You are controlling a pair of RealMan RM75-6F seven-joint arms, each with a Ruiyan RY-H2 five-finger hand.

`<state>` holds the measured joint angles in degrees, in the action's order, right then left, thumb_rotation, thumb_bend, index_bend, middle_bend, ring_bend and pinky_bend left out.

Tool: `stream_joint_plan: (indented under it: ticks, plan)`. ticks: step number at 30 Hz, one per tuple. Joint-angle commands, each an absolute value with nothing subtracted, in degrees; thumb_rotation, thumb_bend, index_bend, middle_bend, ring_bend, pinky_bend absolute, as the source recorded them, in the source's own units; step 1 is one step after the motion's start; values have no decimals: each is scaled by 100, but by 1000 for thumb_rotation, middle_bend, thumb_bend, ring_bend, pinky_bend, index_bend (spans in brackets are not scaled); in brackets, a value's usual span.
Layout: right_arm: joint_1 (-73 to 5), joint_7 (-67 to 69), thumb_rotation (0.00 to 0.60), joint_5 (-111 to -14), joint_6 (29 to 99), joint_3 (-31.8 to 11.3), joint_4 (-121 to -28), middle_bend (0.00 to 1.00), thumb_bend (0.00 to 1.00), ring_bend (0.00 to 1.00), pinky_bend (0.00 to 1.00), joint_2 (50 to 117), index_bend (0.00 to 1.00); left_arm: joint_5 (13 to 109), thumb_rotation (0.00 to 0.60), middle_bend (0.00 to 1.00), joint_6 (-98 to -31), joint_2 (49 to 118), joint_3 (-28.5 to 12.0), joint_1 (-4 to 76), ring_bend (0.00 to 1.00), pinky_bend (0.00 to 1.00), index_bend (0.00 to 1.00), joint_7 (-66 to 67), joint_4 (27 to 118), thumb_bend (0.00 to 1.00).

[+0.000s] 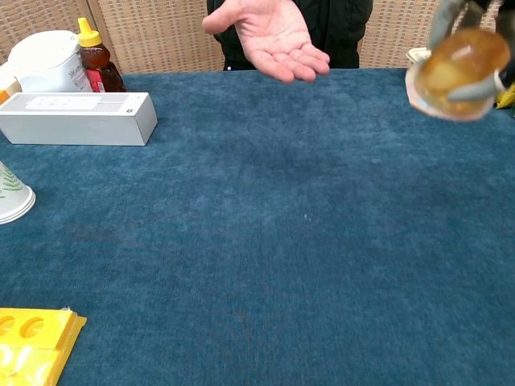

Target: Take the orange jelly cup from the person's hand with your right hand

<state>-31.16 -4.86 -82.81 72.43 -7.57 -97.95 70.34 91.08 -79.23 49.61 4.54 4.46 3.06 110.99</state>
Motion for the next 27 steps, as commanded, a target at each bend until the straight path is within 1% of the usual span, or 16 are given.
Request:
stream_joint_plan:
  ticks: [1,7,10,12,13,15,17,18,23,27]
  plan:
    - [-3097,-169,600,-7930,6661,-516,-8433,579,356,547,651,7784,584,9113,600,0,-7920,4964,460,444,0,39,0,323,11099,84]
    - [-3237,-134,600,-7631,6122,-540,-7666,579,356,538,630,8219,583,9076,600,0,-7893,4974,457,451,0,39,0,364,11105,84]
    - [-3333,-259,600,-7449,5815,-574,-7319,565,341,509,605,8394,578,8997,600,0,-7865,4978,426,471,0,39,0,370,11116,84]
    - [-3376,-303,600,-7369,5578,-542,-7306,509,327,452,575,8357,509,8960,600,0,-7840,4978,413,486,0,39,0,378,11121,84]
    - [-3385,-307,600,-7352,5498,-526,-7356,448,318,400,551,8303,428,8945,600,0,-7830,4977,409,491,0,39,0,380,11124,84]
    - [-3368,-293,600,-7362,5485,-523,-7495,251,291,252,477,8198,190,8916,600,0,-7817,4977,400,499,0,39,0,384,11131,83]
    - [-3303,-294,600,-7428,5638,-531,-7662,144,279,173,428,8085,83,8890,600,0,-7806,4979,389,507,0,39,0,391,11136,83]
    - [-3236,-267,600,-7517,5805,-534,-7827,116,276,150,409,7974,65,8878,600,0,-7797,4981,385,513,0,39,0,400,11140,84]
    - [-2874,-42,600,-7996,6487,-403,-8493,76,267,103,341,7429,49,8902,600,0,-7774,4998,407,517,0,39,0,467,11156,84]
    - [-2396,276,600,-8548,7226,-102,-8721,79,260,95,291,7050,49,8971,600,0,-7824,5013,437,484,0,39,0,500,11157,85]
